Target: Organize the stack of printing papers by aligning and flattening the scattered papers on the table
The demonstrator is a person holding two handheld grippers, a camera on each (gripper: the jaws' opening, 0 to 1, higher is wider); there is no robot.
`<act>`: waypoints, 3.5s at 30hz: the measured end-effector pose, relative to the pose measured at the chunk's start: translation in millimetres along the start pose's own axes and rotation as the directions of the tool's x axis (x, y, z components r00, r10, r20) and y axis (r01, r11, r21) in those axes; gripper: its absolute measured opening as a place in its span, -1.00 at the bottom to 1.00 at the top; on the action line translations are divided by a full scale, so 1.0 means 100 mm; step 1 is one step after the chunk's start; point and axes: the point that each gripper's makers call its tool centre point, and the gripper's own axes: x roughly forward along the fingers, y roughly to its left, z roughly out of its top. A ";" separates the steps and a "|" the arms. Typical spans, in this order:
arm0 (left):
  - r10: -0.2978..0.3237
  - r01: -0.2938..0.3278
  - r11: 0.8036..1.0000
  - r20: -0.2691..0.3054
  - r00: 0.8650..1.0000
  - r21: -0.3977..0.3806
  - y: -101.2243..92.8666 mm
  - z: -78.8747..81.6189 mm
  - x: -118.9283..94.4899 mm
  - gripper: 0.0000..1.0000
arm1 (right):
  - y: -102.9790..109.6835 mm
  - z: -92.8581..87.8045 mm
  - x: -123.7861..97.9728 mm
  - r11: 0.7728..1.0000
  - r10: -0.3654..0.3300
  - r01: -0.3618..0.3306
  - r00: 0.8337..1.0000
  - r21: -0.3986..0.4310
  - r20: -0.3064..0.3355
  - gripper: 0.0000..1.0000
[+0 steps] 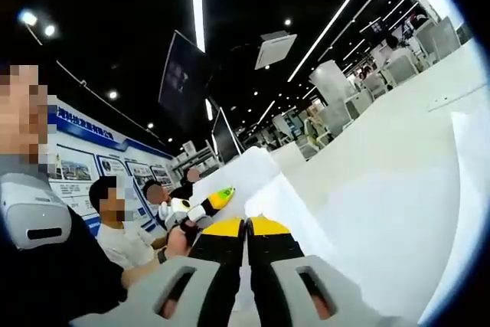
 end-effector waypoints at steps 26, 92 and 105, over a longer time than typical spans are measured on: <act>-0.017 0.017 0.999 0.015 1.000 -0.036 0.02 0.03 0.00 -0.86 | 0.06 0.03 0.04 0.997 0.014 -0.013 1.000 -0.078 0.010 -0.66; -0.015 0.016 0.998 0.009 1.000 -0.061 0.02 0.03 0.00 -0.83 | -0.09 0.03 0.10 0.975 -0.112 0.113 0.994 -0.189 0.016 0.80; -0.014 0.014 0.999 0.003 1.000 -0.051 0.03 0.02 0.01 -0.83 | -0.01 -0.03 -0.13 0.961 -0.128 0.123 0.992 -0.249 -0.006 0.80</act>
